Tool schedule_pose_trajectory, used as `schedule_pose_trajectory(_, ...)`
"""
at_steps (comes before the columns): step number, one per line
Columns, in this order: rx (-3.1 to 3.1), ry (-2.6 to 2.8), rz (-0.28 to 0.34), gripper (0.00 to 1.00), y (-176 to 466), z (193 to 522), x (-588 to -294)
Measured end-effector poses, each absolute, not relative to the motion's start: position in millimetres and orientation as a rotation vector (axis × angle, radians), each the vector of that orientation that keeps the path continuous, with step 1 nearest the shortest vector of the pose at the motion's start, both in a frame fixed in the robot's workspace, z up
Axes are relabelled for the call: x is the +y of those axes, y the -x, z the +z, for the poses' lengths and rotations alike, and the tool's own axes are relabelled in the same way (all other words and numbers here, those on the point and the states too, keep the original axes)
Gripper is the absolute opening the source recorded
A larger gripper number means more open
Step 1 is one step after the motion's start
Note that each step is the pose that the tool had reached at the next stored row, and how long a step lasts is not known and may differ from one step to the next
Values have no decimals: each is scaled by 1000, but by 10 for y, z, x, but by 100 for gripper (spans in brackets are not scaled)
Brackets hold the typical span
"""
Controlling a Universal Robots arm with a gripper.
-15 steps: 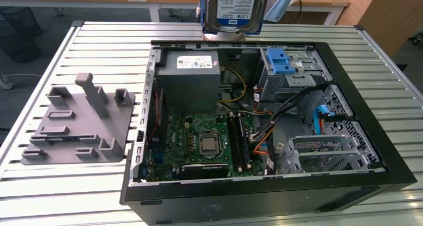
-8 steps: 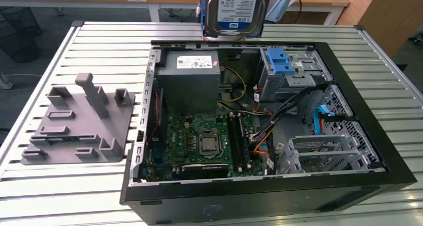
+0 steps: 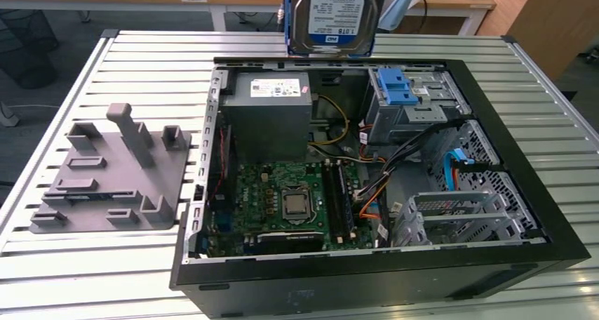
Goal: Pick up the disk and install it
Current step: 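Pick up the disk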
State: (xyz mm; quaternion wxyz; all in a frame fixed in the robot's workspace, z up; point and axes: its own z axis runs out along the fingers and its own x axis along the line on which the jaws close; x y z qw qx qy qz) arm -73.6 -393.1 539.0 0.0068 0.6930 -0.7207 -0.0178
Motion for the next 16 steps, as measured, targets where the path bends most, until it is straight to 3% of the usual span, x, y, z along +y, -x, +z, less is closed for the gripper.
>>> schedule_pose_trajectory(16,-2254,-2167,-55,36,735,5381,-3978)
